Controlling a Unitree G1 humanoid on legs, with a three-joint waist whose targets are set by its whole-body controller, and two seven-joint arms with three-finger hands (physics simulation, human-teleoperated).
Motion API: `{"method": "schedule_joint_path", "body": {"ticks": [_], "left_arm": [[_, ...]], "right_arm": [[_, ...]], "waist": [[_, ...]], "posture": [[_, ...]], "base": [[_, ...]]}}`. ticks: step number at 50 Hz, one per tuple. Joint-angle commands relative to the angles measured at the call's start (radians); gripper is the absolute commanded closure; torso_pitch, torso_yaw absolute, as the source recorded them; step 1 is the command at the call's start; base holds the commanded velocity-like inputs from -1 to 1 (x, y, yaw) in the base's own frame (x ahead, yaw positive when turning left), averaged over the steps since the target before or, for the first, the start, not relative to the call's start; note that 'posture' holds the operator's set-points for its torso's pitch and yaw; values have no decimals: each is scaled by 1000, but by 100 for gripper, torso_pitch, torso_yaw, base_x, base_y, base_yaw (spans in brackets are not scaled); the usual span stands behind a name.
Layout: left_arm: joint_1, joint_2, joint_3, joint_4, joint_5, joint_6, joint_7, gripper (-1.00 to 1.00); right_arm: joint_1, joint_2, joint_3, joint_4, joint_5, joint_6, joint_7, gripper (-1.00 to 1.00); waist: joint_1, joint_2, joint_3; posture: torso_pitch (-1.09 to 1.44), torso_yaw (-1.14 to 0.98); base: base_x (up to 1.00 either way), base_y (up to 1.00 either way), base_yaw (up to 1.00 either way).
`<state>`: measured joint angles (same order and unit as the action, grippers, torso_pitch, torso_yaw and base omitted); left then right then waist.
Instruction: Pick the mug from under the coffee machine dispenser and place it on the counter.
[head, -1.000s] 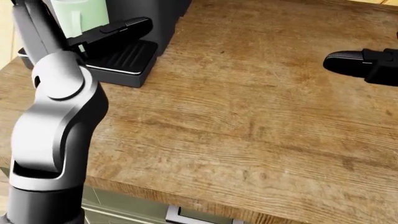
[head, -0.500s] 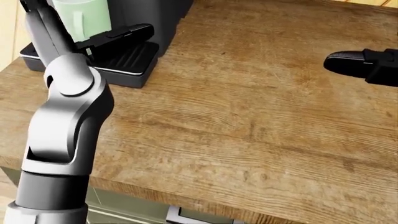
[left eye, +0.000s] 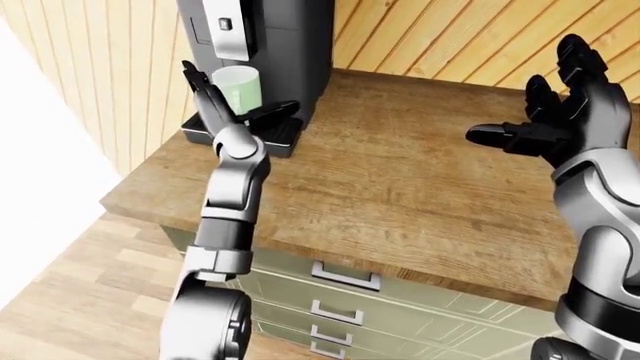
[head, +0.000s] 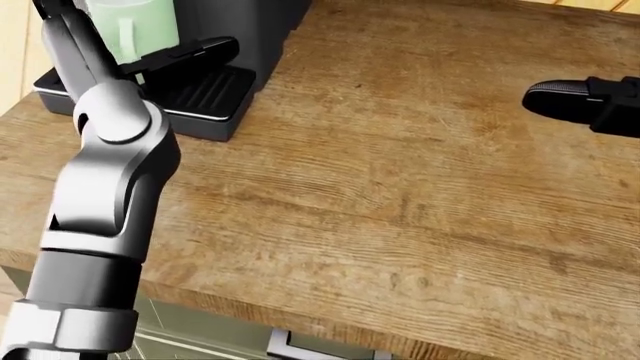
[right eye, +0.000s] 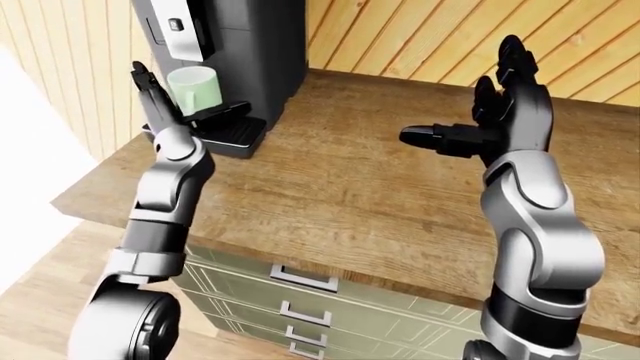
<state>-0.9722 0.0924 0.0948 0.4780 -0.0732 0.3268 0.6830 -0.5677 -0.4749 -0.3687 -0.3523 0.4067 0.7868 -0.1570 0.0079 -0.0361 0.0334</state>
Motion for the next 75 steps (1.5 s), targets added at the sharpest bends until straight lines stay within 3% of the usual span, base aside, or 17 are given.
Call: {"method": "schedule_joint_path", "body": {"ticks": [1, 22, 25, 39, 47, 48, 49, 50, 56, 64, 75], "left_arm": [[-41, 11, -3, -33, 6, -34, -5, -100], [-148, 25, 4, 228, -14, -171, -17, -96], [-162, 28, 7, 259, -16, -185, -12, -52], [-187, 32, 12, 365, -44, -235, -3, -26], [-182, 34, 7, 346, -42, -230, -8, 7], [-183, 33, 8, 346, -42, -230, -8, 25], [-183, 33, 8, 346, -42, -231, -9, 31], [-184, 33, 8, 347, -42, -234, -9, 53], [-184, 34, 8, 342, -42, -231, -11, 100], [-167, 31, 6, 266, -48, -181, -12, 100], [-104, 17, -5, 0, -66, -6, -11, 100]], "right_arm": [[-27, -16, -12, -30, 0, -28, -1, -100], [-27, -16, -11, -32, 0, -27, -1, -100], [-28, -17, -12, -33, 0, -24, -2, -100], [-35, -28, -20, -42, 10, -14, -8, -100], [-35, -30, -20, -48, 17, -10, -12, -100], [-34, -30, -21, -48, 17, -11, -12, -100], [-33, -30, -21, -48, 17, -11, -12, -100], [-34, -30, -21, -49, 18, -10, -13, -100], [-35, -31, -21, -50, 21, -8, -14, -100], [-34, -31, -19, -47, 19, -11, -14, -100], [-33, -29, -18, -49, 17, -12, -13, -100]], "waist": [[0, -3, -28], [1, -6, -31], [1, -6, -31], [3, -6, -33], [3, -5, -33], [3, -6, -33], [3, -6, -33], [3, -6, -32], [3, -5, -33], [2, -4, -33], [-1, -2, -28]], "posture": [[0, 0], [0, 0], [0, 0], [0, 0], [0, 0], [0, 0], [0, 0], [0, 0], [0, 0], [0, 0], [0, 0]], "base": [[0, 0, 0], [0, 0, 0], [0, 0, 0], [0, 0, 0], [0, 0, 0], [0, 0, 0], [0, 0, 0], [0, 0, 0], [0, 0, 0], [0, 0, 0], [0, 0, 0]]}}
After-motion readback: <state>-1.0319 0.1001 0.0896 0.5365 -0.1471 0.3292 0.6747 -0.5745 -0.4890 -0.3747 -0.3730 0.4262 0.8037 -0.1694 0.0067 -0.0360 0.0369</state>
